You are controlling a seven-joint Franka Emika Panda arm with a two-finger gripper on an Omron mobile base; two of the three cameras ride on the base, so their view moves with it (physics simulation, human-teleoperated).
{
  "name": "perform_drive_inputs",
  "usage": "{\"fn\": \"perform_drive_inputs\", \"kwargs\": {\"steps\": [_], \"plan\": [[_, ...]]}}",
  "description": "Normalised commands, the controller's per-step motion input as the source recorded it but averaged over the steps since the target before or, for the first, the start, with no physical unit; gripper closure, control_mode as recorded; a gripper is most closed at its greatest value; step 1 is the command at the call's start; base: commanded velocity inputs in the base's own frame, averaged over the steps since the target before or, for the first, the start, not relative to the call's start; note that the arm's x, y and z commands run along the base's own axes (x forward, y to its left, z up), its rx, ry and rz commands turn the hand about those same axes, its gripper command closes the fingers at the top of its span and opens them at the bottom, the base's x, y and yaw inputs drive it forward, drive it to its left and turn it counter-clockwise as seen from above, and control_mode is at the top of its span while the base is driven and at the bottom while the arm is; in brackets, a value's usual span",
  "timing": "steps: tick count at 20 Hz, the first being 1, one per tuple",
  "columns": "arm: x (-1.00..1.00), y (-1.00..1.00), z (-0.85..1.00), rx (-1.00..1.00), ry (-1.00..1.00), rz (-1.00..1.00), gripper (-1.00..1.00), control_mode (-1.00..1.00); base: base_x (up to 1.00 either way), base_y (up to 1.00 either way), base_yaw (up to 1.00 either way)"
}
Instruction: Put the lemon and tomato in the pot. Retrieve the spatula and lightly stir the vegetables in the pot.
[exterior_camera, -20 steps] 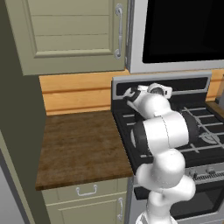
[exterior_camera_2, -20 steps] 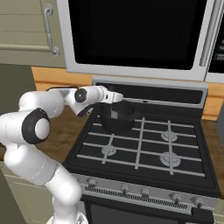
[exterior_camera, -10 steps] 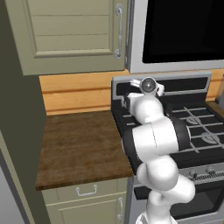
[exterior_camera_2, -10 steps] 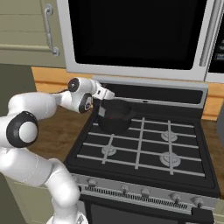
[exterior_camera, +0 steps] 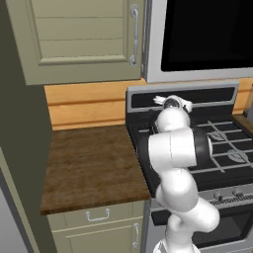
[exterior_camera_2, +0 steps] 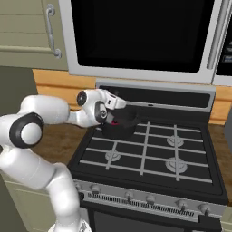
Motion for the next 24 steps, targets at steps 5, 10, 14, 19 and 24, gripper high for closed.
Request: {"fn": "perform_drive_inputs", "kwargs": {"steps": [5, 10, 14, 19, 24], "plan": [[-0.21, -0.53, -0.24, -0.26, -0.25, -0.09, 1.00, -1.00, 0.00, 0.00, 0.00], [-0.16, -0.07, -0.07, -0.15, -0.27, -0.05, 1.00, -1.00, 0.00, 0.00, 0.00], [-0.34, 0.38, 0.14, 0.01, -0.17, 0.00, 1.00, -1.00, 0.00, 0.00, 0.00], [-0.08, 0.14, 0.22, 0.04, 0.00, 0.00, 1.00, -1.00, 0.00, 0.00, 0.00], [-0.24, 0.00, 0.01, 0.00, 0.00, -0.03, 1.00, -1.00, 0.00, 0.00, 0.00]]}}
